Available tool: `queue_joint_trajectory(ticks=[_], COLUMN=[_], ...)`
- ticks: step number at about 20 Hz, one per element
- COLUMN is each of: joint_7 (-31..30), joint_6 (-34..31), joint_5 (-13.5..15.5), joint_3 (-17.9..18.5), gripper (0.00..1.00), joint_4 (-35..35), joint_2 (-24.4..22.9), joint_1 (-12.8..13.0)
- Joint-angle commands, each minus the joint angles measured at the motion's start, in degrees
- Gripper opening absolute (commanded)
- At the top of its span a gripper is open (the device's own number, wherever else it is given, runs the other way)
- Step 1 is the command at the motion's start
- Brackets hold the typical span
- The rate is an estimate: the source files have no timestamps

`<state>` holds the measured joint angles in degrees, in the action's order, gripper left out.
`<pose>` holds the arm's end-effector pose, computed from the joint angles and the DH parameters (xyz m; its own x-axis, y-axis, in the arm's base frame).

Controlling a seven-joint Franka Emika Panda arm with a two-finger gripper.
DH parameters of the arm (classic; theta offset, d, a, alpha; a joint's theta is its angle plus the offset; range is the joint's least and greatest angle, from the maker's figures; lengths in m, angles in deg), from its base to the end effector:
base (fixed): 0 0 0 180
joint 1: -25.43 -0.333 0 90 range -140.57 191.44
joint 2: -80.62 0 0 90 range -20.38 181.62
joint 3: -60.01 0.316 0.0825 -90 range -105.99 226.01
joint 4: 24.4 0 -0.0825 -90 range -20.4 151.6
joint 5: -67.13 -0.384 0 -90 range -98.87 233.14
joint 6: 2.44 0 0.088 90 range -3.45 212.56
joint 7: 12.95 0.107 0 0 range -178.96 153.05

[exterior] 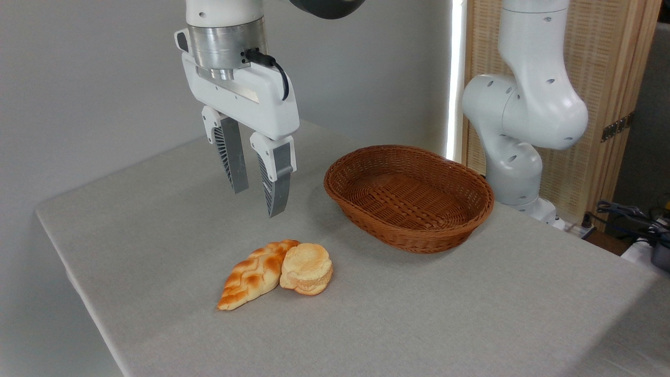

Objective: Put bread into the basket

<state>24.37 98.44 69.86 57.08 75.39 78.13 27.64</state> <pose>0.5519 -0.0544 0.5841 0.7406 -0.6676 0.0768 -0.6695 -0.7428 -0.0019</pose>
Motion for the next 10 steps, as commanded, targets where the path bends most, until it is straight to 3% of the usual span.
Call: queue_joint_trajectory(ticks=[1,10], joint_7=[-0.1,-0.1], joint_6=[-2.9,-3.3], joint_5=[1.0,1.0], joint_3=[-1.0,-1.1], gripper=[1.00,1.00], joint_4=[-0.8,-0.8], joint_2=[-0.4,-0.4], joint_1=[-1.3,-1.3])
